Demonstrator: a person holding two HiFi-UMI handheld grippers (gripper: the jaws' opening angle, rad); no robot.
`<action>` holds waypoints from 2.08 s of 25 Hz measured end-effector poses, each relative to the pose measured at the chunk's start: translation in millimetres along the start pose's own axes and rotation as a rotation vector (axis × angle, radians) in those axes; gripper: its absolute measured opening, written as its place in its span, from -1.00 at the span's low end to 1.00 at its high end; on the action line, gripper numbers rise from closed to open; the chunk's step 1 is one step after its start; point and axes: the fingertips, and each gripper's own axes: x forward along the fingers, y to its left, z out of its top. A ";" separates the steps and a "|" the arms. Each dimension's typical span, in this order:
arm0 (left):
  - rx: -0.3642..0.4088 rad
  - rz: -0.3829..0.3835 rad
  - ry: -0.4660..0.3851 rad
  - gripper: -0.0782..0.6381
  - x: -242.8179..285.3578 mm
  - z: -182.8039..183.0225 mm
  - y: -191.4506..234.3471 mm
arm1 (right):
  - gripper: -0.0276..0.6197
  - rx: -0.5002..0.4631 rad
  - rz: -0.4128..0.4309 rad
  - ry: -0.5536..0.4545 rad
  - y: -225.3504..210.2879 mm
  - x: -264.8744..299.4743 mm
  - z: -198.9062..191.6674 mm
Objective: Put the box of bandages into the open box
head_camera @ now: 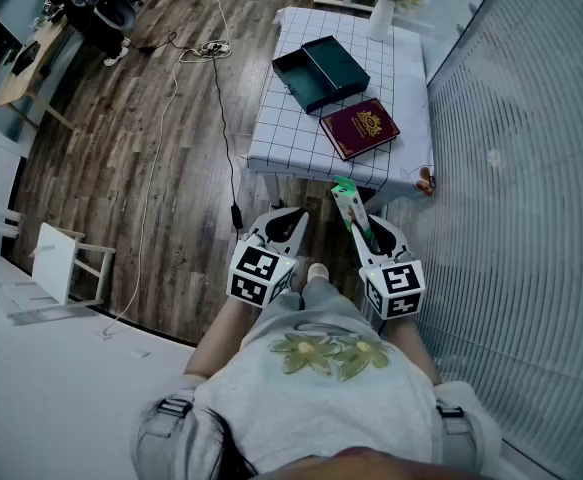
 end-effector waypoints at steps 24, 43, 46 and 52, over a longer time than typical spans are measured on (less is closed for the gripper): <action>-0.019 0.094 -0.035 -0.77 28.9 21.0 -14.1 | -0.64 -0.018 0.091 -0.034 -50.9 9.7 6.4; -0.055 0.142 -0.050 -0.77 33.4 17.0 7.2 | -0.64 -0.054 0.110 -0.045 -54.6 27.9 17.6; -0.057 0.133 -0.051 -0.77 37.2 20.8 18.2 | -0.64 -0.051 0.103 -0.047 -56.1 36.6 23.9; -0.067 0.099 -0.031 -0.77 49.2 21.3 31.5 | -0.64 -0.040 0.081 -0.035 -61.3 50.8 30.1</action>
